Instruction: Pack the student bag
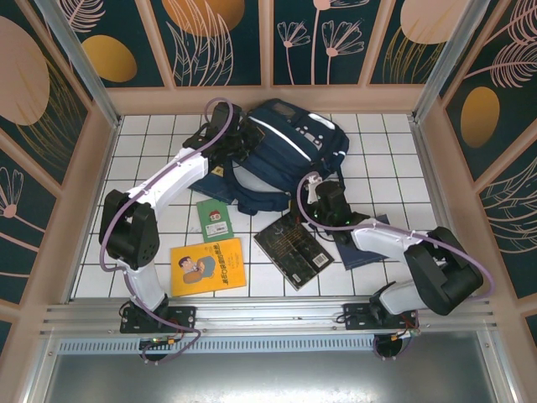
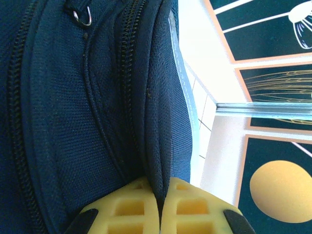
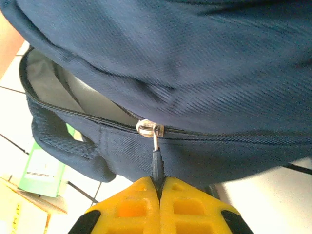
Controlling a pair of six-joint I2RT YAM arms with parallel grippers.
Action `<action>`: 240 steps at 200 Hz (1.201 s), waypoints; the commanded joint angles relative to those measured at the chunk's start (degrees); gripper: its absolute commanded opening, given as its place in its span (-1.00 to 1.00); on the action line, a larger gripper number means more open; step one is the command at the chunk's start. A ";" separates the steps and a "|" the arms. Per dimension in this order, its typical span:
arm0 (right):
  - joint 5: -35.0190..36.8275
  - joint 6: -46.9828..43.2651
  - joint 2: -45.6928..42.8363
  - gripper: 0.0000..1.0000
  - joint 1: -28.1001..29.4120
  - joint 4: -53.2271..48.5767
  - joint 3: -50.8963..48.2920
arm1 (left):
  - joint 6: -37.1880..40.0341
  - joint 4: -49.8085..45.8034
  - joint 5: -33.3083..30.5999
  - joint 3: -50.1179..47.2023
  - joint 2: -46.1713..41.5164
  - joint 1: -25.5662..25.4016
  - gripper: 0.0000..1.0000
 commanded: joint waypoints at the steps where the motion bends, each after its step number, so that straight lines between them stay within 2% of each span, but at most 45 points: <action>1: 5.96 -0.14 -2.34 -1.00 -0.61 -4.90 -0.51 | 1.45 4.05 -1.94 0.68 -4.38 1.11 -1.00; 51: 10.36 3.04 -2.49 -1.00 -3.31 -10.04 0.58 | 1.75 4.18 -2.19 -0.51 -5.40 1.16 -1.00; 56: 10.78 3.65 -2.36 -1.00 -5.55 -10.41 0.62 | 1.80 4.12 -2.29 -0.59 -5.54 1.16 -1.00; 84: 12.73 7.90 -0.92 -1.00 -9.79 -13.44 2.58 | 1.72 4.32 -2.18 -1.15 -5.93 1.25 -1.00; 147: 10.71 10.01 7.81 -1.00 -14.76 -16.45 12.64 | -0.39 6.89 1.05 -3.56 -5.92 1.16 -1.00; 181: 8.30 8.98 10.21 -1.00 -17.62 -17.91 16.53 | 1.27 11.34 8.00 -2.97 -4.65 0.02 -1.00; 213: 8.69 7.58 13.09 -1.00 -20.64 -21.15 22.34 | 6.66 8.01 12.77 0.58 -0.99 -2.93 -1.00; 225: 8.11 7.29 15.11 -0.92 -21.60 -22.50 24.99 | 8.48 6.31 13.21 0.91 -0.32 -3.57 -1.00; 240: 7.84 6.88 17.69 -0.86 -22.50 -23.47 28.10 | 10.22 5.05 12.71 -0.32 -0.78 -3.59 -0.41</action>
